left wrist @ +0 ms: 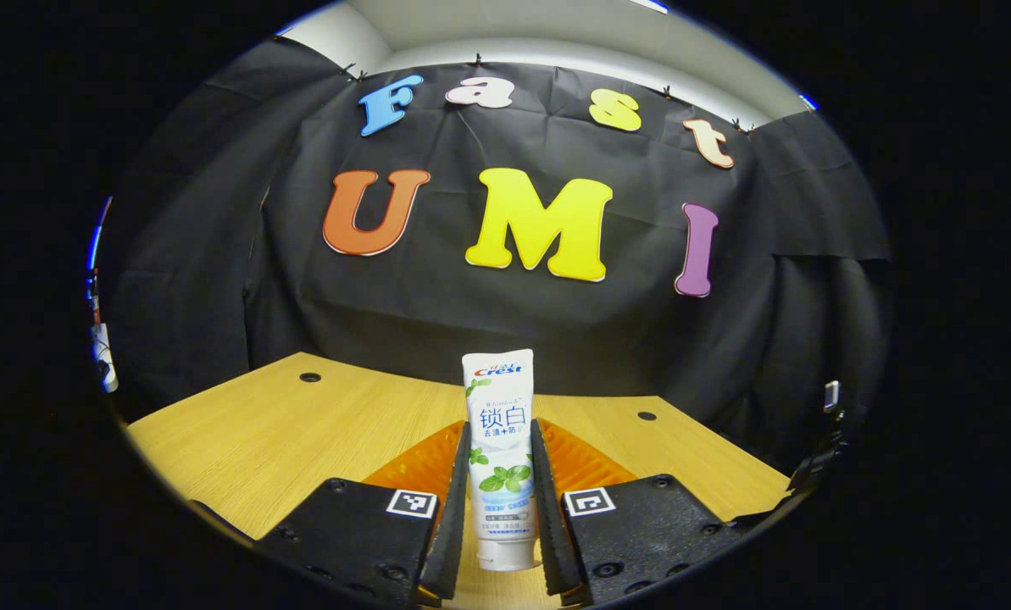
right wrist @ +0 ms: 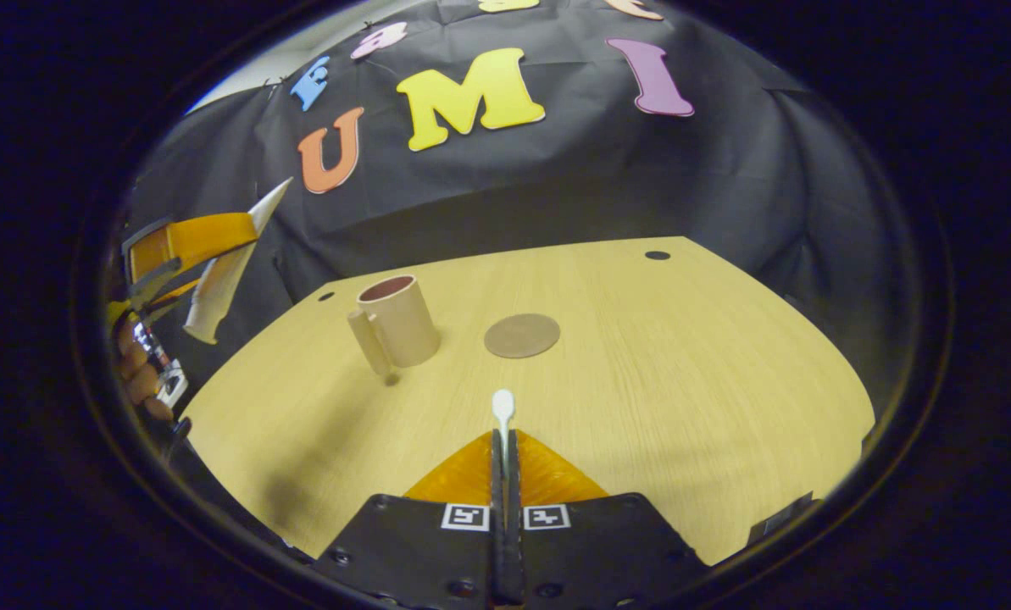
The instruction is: Put the toothbrush and toothpaste on the desktop into the cup, then pick up the cup and place it on the coaster on the desktop.
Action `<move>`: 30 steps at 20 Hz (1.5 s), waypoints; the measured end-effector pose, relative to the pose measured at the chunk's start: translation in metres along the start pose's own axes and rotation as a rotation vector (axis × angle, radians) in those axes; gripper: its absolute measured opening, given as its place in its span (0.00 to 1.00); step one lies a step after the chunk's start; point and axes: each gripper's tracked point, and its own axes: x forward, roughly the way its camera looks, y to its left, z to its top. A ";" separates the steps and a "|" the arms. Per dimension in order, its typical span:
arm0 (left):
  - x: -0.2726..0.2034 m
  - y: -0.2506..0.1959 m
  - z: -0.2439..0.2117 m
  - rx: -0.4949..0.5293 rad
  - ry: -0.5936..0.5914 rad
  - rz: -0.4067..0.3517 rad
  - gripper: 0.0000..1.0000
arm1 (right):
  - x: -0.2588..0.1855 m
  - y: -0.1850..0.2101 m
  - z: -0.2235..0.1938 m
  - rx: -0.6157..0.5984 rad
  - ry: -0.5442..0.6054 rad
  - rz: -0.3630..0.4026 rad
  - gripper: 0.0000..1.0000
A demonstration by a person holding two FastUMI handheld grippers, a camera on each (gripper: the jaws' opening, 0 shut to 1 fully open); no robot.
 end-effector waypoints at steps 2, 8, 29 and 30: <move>0.021 0.000 -0.002 -0.027 0.008 -0.004 0.40 | -0.009 -0.004 0.011 -0.003 -0.038 0.003 0.00; 0.071 -0.007 0.011 0.019 -0.060 -0.013 0.40 | -0.023 -0.006 0.030 -0.027 -0.093 0.019 0.00; 0.113 -0.009 -0.012 0.048 -0.008 0.003 0.42 | -0.027 -0.012 0.053 -0.029 -0.143 0.036 0.00; 0.113 -0.010 -0.012 0.045 -0.007 0.001 0.42 | -0.028 -0.013 0.053 -0.029 -0.143 0.035 0.00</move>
